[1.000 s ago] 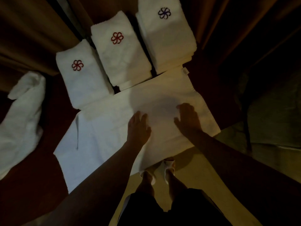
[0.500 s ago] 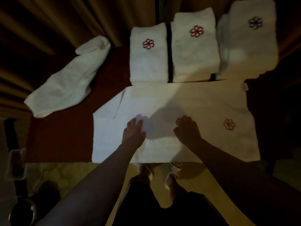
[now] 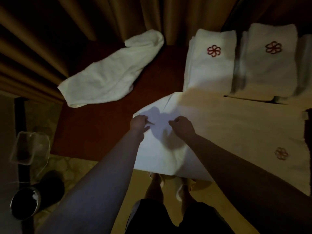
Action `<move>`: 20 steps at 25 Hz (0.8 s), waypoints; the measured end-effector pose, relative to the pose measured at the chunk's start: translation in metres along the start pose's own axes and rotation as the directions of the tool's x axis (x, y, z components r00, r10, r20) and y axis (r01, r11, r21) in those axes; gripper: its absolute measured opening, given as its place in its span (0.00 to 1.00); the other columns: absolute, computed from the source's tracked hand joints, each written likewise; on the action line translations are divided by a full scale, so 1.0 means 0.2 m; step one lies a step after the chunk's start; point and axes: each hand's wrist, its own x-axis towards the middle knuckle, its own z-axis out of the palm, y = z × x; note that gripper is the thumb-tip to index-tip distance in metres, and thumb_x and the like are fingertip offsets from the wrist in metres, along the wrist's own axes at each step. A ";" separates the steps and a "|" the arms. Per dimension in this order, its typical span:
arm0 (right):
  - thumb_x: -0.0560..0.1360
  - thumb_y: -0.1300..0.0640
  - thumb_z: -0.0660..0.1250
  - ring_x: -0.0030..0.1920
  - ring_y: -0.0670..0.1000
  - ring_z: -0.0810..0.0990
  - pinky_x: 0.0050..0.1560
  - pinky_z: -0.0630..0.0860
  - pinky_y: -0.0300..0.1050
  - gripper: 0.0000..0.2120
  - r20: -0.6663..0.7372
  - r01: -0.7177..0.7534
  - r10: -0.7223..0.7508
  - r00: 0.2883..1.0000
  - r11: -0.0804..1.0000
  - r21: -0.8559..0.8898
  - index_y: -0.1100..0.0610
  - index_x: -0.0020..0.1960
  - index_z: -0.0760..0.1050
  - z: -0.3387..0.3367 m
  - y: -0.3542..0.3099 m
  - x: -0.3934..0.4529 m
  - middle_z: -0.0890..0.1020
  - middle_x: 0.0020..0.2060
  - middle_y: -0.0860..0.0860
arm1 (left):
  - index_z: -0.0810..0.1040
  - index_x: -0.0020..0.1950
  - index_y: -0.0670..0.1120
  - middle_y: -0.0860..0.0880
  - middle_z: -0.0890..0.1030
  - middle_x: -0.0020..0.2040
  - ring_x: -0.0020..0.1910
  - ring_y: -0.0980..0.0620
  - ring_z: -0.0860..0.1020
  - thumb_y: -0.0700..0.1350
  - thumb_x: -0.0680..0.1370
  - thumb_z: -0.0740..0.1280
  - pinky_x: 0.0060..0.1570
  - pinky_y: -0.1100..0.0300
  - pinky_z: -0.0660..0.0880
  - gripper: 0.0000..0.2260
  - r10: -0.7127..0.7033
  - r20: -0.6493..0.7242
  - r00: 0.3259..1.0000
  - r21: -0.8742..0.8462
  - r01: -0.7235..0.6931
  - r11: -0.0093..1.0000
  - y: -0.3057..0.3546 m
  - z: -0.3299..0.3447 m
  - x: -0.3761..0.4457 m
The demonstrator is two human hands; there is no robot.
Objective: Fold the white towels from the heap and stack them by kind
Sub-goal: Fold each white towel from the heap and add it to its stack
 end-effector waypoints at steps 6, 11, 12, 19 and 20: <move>0.77 0.60 0.61 0.45 0.56 0.74 0.46 0.71 0.51 0.09 0.000 -0.056 0.061 0.998 0.919 0.390 0.63 0.53 0.75 0.08 -0.27 0.17 0.75 0.45 0.59 | 0.75 0.66 0.45 0.47 0.74 0.57 0.55 0.50 0.73 0.32 0.78 0.56 0.57 0.51 0.73 0.19 0.099 0.173 0.980 -0.099 -0.083 0.992 0.15 -0.14 0.16; 0.77 0.60 0.59 0.37 0.55 0.73 0.41 0.66 0.48 0.13 -0.097 0.049 -0.031 0.995 0.981 0.190 0.71 0.47 0.75 0.15 -0.26 0.21 0.77 0.41 0.66 | 0.72 0.70 0.44 0.43 0.68 0.72 0.69 0.44 0.69 0.39 0.78 0.64 0.68 0.51 0.67 0.20 0.290 0.302 0.908 0.528 -0.413 0.742 0.07 -0.21 0.27; 0.77 0.58 0.60 0.41 0.56 0.75 0.43 0.69 0.47 0.13 -0.126 0.042 -0.021 0.992 0.984 0.171 0.68 0.49 0.76 0.17 -0.24 0.20 0.79 0.44 0.63 | 0.71 0.71 0.45 0.44 0.65 0.74 0.72 0.44 0.64 0.43 0.79 0.64 0.71 0.51 0.62 0.20 0.355 0.351 0.866 0.685 -0.496 0.533 0.04 -0.22 0.28; 0.77 0.54 0.64 0.55 0.57 0.78 0.58 0.72 0.45 0.13 -0.352 -0.057 0.049 0.935 0.998 -0.013 0.59 0.58 0.79 0.14 0.17 -0.02 0.79 0.57 0.59 | 0.71 0.70 0.49 0.43 0.59 0.77 0.78 0.44 0.50 0.49 0.80 0.59 0.75 0.48 0.42 0.19 0.369 0.728 0.578 0.685 -0.632 -0.361 -0.20 -0.21 0.15; 0.77 0.55 0.63 0.55 0.58 0.78 0.57 0.72 0.44 0.13 -0.354 -0.107 0.069 0.933 0.990 -0.090 0.59 0.58 0.79 0.10 0.25 -0.06 0.79 0.57 0.59 | 0.72 0.69 0.48 0.42 0.61 0.76 0.77 0.44 0.53 0.48 0.79 0.59 0.75 0.48 0.44 0.18 0.320 0.758 0.568 0.652 -0.649 -0.393 -0.24 -0.20 0.12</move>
